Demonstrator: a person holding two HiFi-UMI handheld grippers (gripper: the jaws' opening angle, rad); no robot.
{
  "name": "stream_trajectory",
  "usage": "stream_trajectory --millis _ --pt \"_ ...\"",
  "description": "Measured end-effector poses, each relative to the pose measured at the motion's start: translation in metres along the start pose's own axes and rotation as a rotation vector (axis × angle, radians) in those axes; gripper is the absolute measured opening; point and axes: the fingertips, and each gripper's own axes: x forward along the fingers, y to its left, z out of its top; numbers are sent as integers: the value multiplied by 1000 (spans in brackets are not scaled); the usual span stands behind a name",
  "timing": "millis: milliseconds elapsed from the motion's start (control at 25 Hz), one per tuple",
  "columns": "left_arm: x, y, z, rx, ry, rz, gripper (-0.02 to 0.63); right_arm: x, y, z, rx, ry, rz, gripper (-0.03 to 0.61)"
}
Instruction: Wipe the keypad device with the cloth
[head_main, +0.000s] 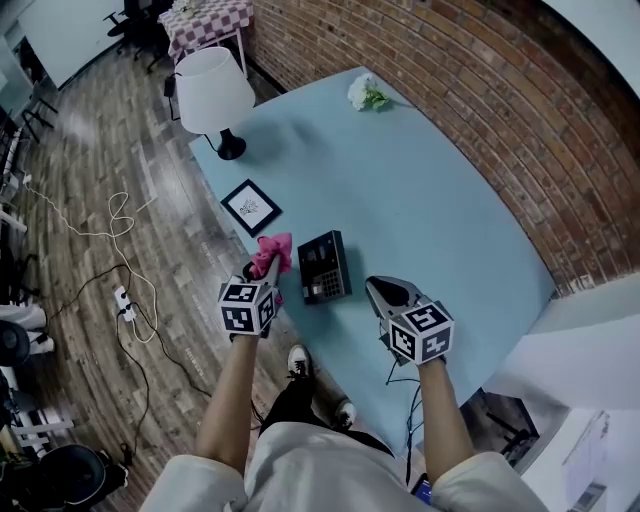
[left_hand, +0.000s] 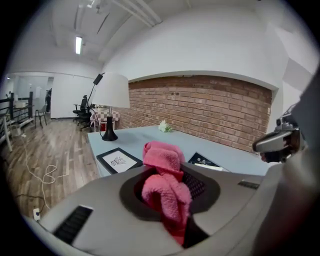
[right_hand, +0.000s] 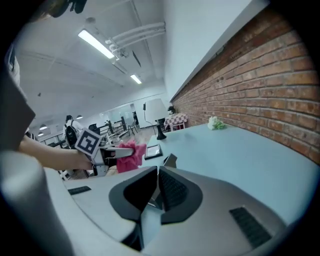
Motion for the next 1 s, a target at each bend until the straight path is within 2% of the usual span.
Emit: stream_trajectory --millis 240,280,440,720,840,1000 --pt "-64 -50 15 33 -84 -12 91 -59 17 31 -12 -116 -35 23" --pt "-75 -59 17 40 -96 -15 91 -69 20 32 -27 -126 -49 2" --pt "-119 -96 23 85 -136 -25 91 -105 36 31 -94 -145 -89 3" --pt "-198 -155 35 124 -216 0 92 -180 58 39 -98 -235 -106 2" --pt "-227 -176 34 169 -232 13 94 -207 67 44 -94 -274 -106 2" --pt "-262 -193 38 181 -262 9 94 -235 85 47 -141 -297 -114 2"
